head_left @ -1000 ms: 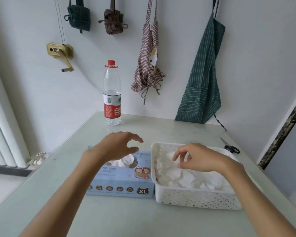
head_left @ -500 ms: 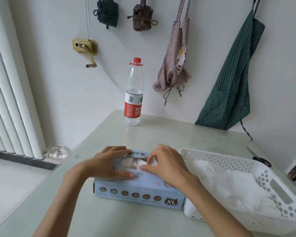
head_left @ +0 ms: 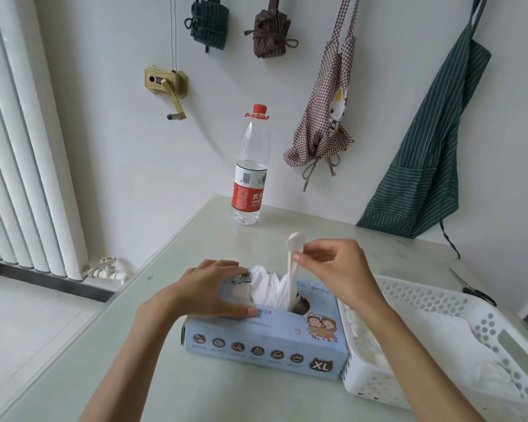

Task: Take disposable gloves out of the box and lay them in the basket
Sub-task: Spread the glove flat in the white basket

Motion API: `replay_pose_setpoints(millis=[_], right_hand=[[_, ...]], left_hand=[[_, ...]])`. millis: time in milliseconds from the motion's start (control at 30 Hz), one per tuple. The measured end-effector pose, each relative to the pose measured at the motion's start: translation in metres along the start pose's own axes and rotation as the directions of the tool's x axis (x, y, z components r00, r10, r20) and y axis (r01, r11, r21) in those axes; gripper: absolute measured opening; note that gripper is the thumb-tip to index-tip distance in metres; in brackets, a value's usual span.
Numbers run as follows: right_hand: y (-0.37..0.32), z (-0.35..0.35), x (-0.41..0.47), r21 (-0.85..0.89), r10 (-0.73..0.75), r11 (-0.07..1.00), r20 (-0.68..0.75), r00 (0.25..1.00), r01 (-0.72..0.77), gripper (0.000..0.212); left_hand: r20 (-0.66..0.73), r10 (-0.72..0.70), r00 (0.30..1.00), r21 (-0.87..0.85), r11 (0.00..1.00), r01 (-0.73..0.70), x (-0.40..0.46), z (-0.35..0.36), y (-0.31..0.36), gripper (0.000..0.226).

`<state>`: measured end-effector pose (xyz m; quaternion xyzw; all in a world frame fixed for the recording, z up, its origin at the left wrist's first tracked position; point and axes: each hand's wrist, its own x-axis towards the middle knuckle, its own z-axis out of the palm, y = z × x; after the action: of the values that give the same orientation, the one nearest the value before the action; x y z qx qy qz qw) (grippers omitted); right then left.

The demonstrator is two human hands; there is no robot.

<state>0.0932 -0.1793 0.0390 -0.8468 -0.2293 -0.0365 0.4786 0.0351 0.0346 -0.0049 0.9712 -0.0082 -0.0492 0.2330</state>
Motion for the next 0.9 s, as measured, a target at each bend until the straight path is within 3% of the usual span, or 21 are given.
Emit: replay_pose_setpoints(millis=[100, 167, 267, 367, 467, 533, 633, 800, 900], right_hand=[[-0.008, -0.004, 0.002, 0.148, 0.015, 0.989, -0.042, 0.999, -0.009, 0.006], [-0.014, -0.009, 0.005, 0.18, 0.022, 0.984, -0.075, 0.997, -0.008, 0.003], [-0.025, -0.01, 0.007, 0.107, 0.026, 0.994, 0.108, 0.994, -0.037, 0.004], [-0.031, -0.014, 0.012, 0.17, 0.008, 0.985, -0.038, 0.999, -0.002, 0.007], [-0.037, -0.008, 0.015, 0.163, -0.025, 0.986, -0.016, 1.0, 0.027, 0.005], [-0.04, -0.002, 0.017, 0.118, -0.057, 0.991, -0.038, 0.998, 0.061, 0.009], [-0.04, 0.004, 0.018, 0.121, -0.039, 0.992, -0.024, 0.999, 0.041, 0.014], [-0.041, 0.011, 0.017, 0.136, -0.038, 0.99, -0.051, 0.998, 0.045, 0.011], [-0.049, 0.015, 0.018, 0.151, -0.076, 0.986, 0.063, 0.995, 0.065, 0.015]], left_hand=[[-0.018, 0.002, 1.0, 0.014, 1.0, -0.002, -0.001, -0.003, 0.002, 0.091], [0.009, 0.011, 1.0, -0.004, 1.0, -0.011, 0.0, -0.002, 0.0, 0.112], [-0.018, 0.045, 0.999, -0.028, 0.999, -0.045, 0.003, -0.002, -0.006, 0.129], [-0.128, 0.126, 0.984, -0.197, 0.969, -0.15, 0.002, -0.004, 0.005, 0.112], [-0.311, 0.185, 0.932, -0.376, 0.877, -0.3, 0.002, -0.009, 0.023, 0.087], [-0.401, 0.161, 0.902, -0.465, 0.813, -0.351, 0.003, -0.012, 0.032, 0.063], [-0.441, 0.018, 0.898, -0.596, 0.742, -0.307, 0.002, -0.017, 0.031, 0.023], [-0.304, 0.06, 0.951, -0.544, 0.809, -0.224, 0.0, -0.017, 0.03, 0.046], [-0.356, 0.025, 0.934, -0.612, 0.749, -0.253, 0.0, -0.014, 0.038, 0.022]])
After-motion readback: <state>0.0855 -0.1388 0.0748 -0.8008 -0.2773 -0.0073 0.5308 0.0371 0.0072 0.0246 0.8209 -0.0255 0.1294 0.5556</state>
